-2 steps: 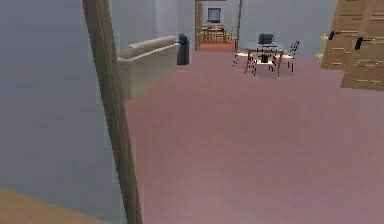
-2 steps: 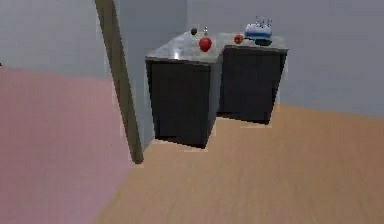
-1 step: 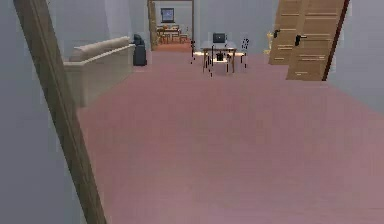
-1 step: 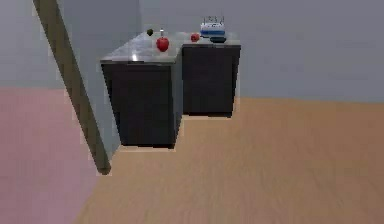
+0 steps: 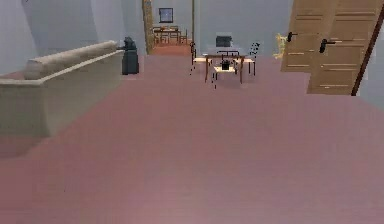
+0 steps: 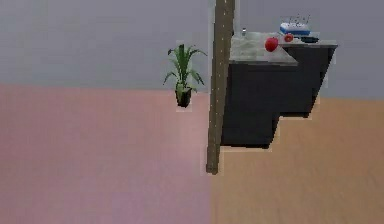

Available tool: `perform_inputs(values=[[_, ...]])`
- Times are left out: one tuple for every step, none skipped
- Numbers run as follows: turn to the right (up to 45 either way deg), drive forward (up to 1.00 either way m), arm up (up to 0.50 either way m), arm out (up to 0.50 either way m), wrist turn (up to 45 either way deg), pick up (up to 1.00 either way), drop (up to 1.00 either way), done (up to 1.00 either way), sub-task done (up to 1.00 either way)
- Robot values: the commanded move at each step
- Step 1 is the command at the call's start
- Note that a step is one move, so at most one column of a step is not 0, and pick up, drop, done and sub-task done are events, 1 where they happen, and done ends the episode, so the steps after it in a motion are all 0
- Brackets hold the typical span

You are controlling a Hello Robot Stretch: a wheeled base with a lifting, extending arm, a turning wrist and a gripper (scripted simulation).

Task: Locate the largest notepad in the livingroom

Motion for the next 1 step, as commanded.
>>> perform_inputs(values=[[6.0, 0.00, 0.00, 0.00, 0.0, 0.00, 0.00, 0.00, 0.00]])
